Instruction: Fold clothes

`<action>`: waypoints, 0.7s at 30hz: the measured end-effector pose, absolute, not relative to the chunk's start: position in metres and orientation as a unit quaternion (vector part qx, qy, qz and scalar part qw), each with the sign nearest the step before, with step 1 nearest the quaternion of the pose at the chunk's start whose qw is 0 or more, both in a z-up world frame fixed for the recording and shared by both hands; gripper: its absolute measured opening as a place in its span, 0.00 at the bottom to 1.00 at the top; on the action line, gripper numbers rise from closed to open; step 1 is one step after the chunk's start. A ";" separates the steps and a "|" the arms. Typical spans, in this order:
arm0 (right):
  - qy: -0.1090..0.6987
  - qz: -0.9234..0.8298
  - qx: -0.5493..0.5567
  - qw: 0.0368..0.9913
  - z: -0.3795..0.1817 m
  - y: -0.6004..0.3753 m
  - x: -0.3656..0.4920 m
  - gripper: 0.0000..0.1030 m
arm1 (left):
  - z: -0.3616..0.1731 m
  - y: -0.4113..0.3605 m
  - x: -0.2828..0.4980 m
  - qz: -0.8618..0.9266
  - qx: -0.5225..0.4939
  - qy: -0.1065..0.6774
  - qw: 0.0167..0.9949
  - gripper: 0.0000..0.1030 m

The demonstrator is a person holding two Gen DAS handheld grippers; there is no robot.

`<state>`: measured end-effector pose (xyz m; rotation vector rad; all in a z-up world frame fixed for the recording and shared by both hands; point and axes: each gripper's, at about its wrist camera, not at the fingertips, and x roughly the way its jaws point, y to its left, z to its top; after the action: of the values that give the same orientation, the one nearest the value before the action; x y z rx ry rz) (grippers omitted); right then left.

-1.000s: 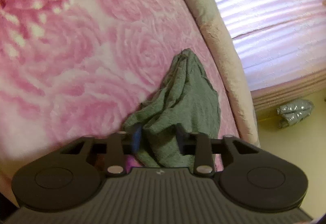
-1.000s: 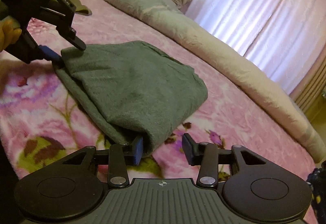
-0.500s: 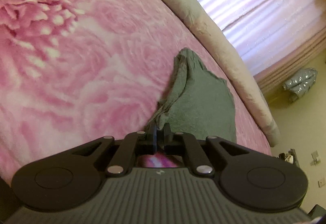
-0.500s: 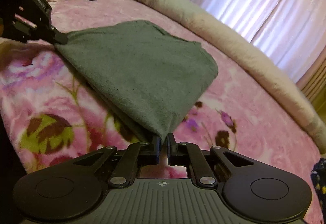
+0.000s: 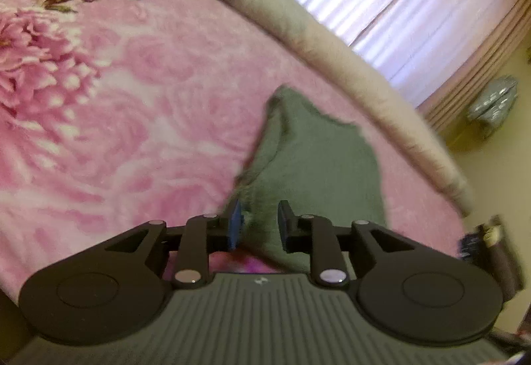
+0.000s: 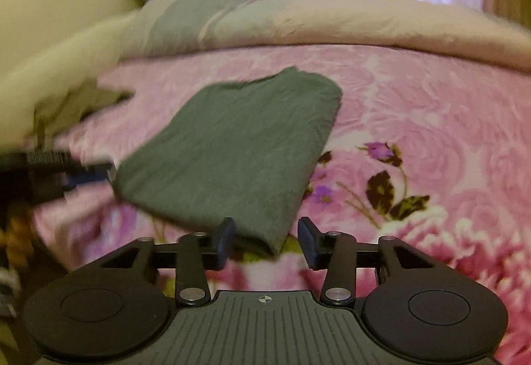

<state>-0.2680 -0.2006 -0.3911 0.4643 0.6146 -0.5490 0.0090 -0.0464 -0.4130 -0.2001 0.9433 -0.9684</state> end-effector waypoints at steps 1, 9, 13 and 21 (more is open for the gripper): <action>0.295 -0.268 0.241 0.885 -0.395 -0.205 -0.268 0.43 | -0.416 -0.047 0.013 -0.443 -0.093 0.438 0.777 0.19; 0.287 -0.276 0.346 0.850 -0.402 -0.224 -0.298 0.43 | -0.403 -0.016 0.008 -0.412 -0.166 0.465 0.766 0.31; 0.253 -0.281 0.422 0.824 -0.401 -0.241 -0.330 0.43 | -0.426 -0.008 -0.007 -0.398 -0.288 0.547 0.678 0.42; 0.217 -0.310 0.470 0.798 -0.389 -0.270 -0.363 0.43 | -0.441 -0.042 -0.013 -0.361 -0.302 0.544 0.695 0.40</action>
<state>-0.3626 -0.2703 -0.3890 1.0094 0.4651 -0.6648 -0.0135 -0.0418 -0.4413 -0.6730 1.2140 -0.8068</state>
